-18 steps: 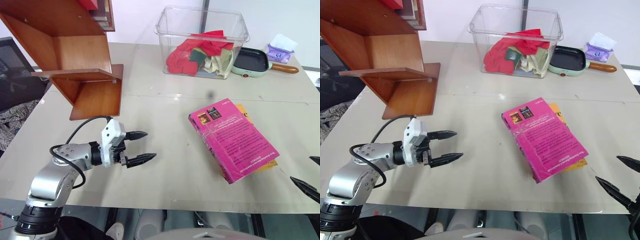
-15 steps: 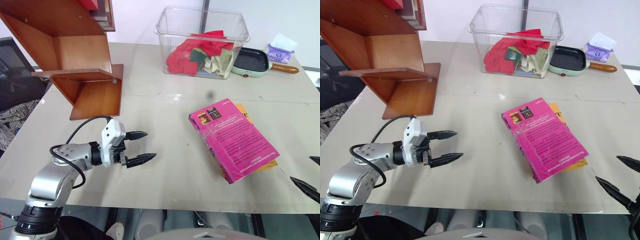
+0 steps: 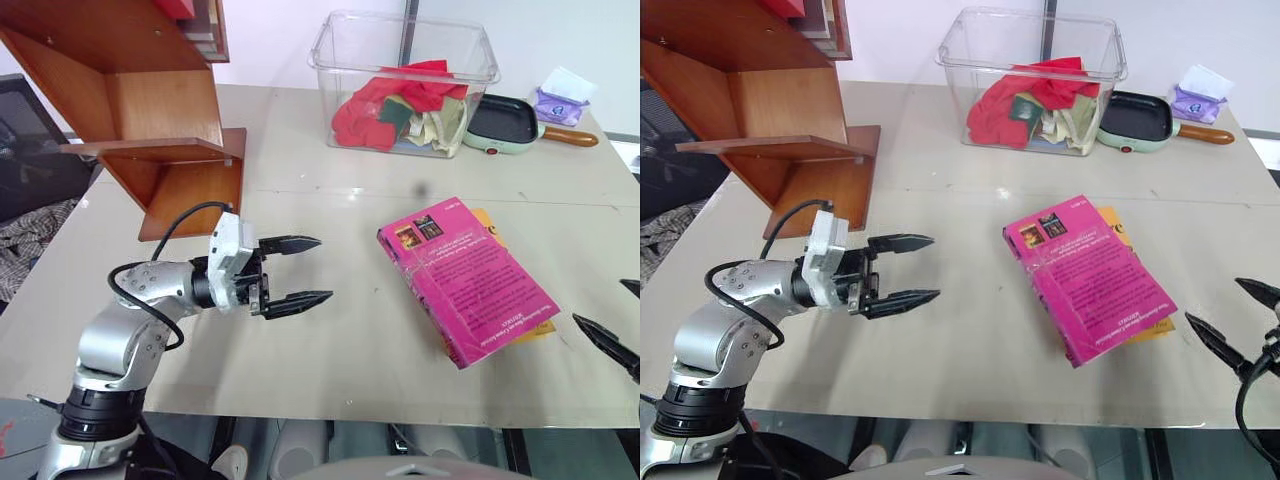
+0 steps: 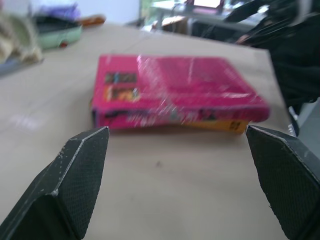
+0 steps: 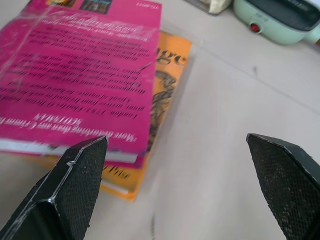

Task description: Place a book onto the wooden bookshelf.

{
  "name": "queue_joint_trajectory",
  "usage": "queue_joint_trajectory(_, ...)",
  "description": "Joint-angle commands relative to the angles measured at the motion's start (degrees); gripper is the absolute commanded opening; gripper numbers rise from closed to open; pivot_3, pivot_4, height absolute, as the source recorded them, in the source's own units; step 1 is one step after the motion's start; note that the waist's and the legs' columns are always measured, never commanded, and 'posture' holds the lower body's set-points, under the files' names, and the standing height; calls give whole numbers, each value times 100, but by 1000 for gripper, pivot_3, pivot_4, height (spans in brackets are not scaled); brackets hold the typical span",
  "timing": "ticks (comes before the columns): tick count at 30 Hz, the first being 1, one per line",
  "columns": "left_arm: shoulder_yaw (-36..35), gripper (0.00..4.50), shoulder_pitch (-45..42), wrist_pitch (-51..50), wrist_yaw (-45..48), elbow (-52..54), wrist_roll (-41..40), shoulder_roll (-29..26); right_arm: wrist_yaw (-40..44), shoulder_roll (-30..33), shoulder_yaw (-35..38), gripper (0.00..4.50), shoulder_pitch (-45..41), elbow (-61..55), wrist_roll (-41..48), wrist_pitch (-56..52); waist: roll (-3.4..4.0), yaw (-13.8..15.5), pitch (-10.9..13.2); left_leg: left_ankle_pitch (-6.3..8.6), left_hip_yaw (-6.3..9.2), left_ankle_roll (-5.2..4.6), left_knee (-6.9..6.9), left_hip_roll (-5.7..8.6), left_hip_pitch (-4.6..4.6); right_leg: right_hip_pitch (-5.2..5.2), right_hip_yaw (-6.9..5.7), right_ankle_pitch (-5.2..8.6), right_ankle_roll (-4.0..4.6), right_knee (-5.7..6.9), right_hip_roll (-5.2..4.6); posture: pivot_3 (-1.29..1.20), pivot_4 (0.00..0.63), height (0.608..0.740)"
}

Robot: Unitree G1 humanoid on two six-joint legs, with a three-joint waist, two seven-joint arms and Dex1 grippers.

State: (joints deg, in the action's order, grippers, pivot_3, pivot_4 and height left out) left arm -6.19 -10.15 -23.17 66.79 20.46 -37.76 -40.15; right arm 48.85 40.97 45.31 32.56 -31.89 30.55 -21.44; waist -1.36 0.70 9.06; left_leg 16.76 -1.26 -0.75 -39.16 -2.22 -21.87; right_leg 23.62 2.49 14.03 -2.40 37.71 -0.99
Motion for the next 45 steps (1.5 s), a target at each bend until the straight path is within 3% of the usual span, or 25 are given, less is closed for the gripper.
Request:
queue_joint_trajectory(1,-118,4491,60,137,131,195,-180,-14,-160,195,29,4256,-198,-136,312,-511,0,0,0,0,-1,0,0,0,0,0,-1,7,-11,0,1,0,150,714)
queue_joint_trajectory(4,-127,4500,100,174,151,191,-182,-38,-39,327,54,3120,-303,-160,561,-762,0,-1,0,0,0,0,-1,0,2,-1,0,7,-12,3,2,0,150,714)
queue_joint_trajectory(5,-127,4500,111,176,156,197,-182,-44,-57,350,37,2986,-348,-160,528,-775,1,-1,0,0,0,0,-1,0,2,-1,-2,7,-12,3,2,0,150,714)
queue_joint_trajectory(8,-140,4500,201,191,179,259,-196,-69,-67,609,-123,1814,-735,-97,649,-975,1,-18,1,0,0,0,-1,1,0,-1,-2,7,-12,2,2,0,150,714)
queue_joint_trajectory(11,-148,4500,281,148,229,358,-288,-98,-72,933,-463,267,-1309,126,680,-1175,-1,-62,1,0,3,0,-2,0,3,0,8,6,-12,2,1,0,150,714)
queue_joint_trajectory(12,-167,4500,305,136,253,419,-356,-99,-73,1108,-724,54,-1615,292,651,-1290,-2,-65,2,0,2,0,-3,0,4,-1,8,6,-12,2,2,0,150,714)
queue_joint_trajectory(19,-322,4500,499,153,335,562,-588,-192,-139,1939,-2454,54,-3419,1511,-83,-1649,3,-127,9,0,-1,0,-2,2,-2,0,-8,-7,9,2,3,0,150,714)
queue_joint_trajectory(26,-424,4500,762,199,149,721,-562,-160,127,2090,-3682,54,-4699,2374,-798,-1499,6,-130,11,0,3,-1,0,1,-14,12,-6,-18,-11,-2,1,0,150,714)
queue_joint_trajectory(34,-608,4500,1248,256,60,932,-580,-196,411,1815,-4470,54,-5216,2683,-1242,-1312,7,-144,12,0,7,-1,0,-1,-15,16,-2,-19,-12,-2,-1,0,150,714)
queue_joint_trajectory(45,-685,4500,1353,327,-7,909,-550,-170,309,1305,-4812,54,-5302,2326,-1358,-1695,10,-136,13,0,8,-2,-1,-1,-14,16,-2,-20,-12,0,-1,0,150,714)
